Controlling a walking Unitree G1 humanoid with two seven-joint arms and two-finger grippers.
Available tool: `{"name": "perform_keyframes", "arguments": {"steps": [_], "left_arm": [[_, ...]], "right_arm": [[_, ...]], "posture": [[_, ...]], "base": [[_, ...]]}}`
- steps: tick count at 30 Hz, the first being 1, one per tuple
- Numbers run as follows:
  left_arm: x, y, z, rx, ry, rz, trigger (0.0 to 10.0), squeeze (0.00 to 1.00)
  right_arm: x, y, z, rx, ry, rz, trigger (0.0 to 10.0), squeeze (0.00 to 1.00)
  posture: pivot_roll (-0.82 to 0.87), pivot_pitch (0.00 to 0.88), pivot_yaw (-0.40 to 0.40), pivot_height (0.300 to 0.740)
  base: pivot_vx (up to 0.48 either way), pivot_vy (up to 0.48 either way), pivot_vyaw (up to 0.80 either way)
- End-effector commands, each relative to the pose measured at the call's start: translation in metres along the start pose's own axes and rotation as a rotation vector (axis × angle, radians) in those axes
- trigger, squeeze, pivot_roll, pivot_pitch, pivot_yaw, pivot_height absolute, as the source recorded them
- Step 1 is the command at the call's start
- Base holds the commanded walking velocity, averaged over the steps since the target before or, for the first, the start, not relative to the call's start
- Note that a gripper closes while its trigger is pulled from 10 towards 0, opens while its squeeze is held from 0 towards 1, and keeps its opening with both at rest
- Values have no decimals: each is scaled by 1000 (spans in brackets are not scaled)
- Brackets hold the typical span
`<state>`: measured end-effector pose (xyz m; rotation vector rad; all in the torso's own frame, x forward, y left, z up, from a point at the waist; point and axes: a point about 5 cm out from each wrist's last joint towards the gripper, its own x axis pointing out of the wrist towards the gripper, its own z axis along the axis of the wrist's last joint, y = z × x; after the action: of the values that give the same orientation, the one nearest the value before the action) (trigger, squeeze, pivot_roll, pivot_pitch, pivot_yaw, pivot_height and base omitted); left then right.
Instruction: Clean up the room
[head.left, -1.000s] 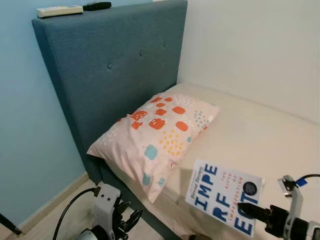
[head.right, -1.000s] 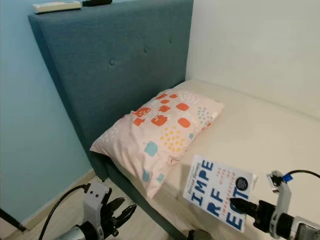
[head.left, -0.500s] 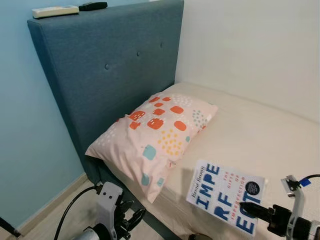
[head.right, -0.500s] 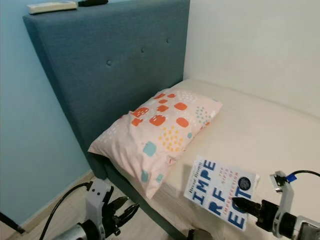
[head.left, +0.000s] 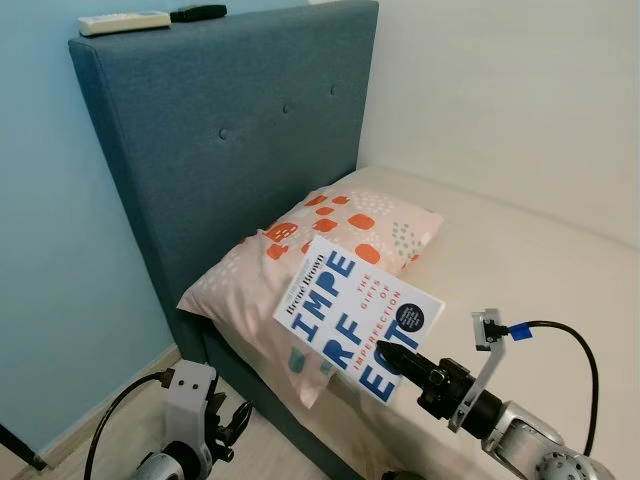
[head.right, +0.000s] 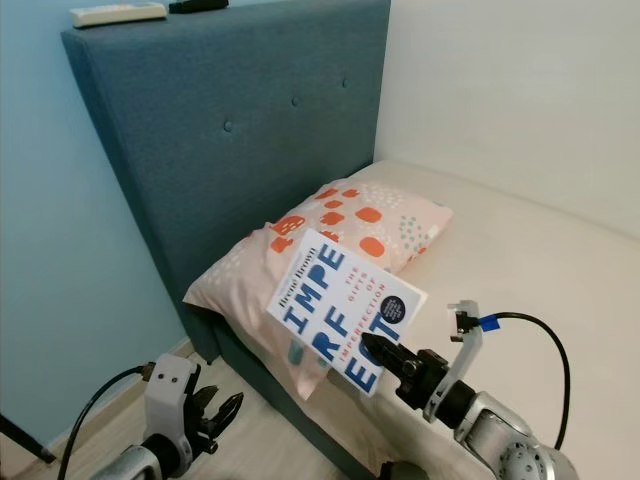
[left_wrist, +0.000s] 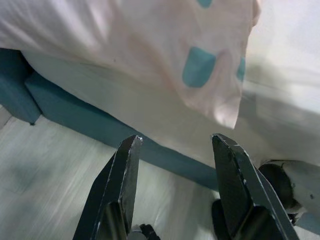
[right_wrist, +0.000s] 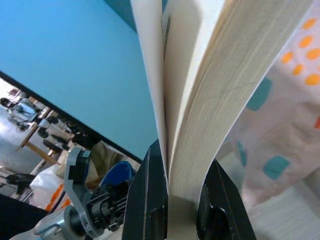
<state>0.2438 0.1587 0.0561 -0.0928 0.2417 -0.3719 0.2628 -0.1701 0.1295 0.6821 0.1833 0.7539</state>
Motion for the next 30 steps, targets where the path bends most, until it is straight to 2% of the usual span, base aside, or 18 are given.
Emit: {"name": "perform_keyframes", "arguments": {"steps": [1, 3, 10, 11, 15, 30], "left_arm": [[-2, -1, -3, -11, 7, 11, 10000, 0], [2, 1, -2, -23, -11, 52, 10000, 0], [5, 6, -3, -3, -18, 116, 10000, 0], [6, 10, -5, 15, -15, 156, 10000, 0], [7, 11, -5, 14, -13, 177, 10000, 0], [6, 11, -6, 12, -27, 193, 10000, 0]], "right_arm": [[5, 6, 3, -20, -26, 27, 10000, 0], [15, 4, -5, -30, -52, -36, 10000, 0], [24, -11, -19, -77, -58, -203, 10000, 0], [25, -19, -29, -124, -36, -284, 10000, 0], [26, -23, -36, -143, -27, -320, 10000, 0], [29, -21, -34, -156, -49, -317, 10000, 0]], "posture": [[40, 135, -43, 621], [41, 136, -45, 631], [38, 133, -47, 646], [37, 134, -47, 656], [37, 134, -50, 671], [32, 132, -54, 721]], "base": [[0, 0, 0], [0, 0, 0], [0, 0, 0], [0, 0, 0], [0, 0, 0], [0, 0, 0]]}}
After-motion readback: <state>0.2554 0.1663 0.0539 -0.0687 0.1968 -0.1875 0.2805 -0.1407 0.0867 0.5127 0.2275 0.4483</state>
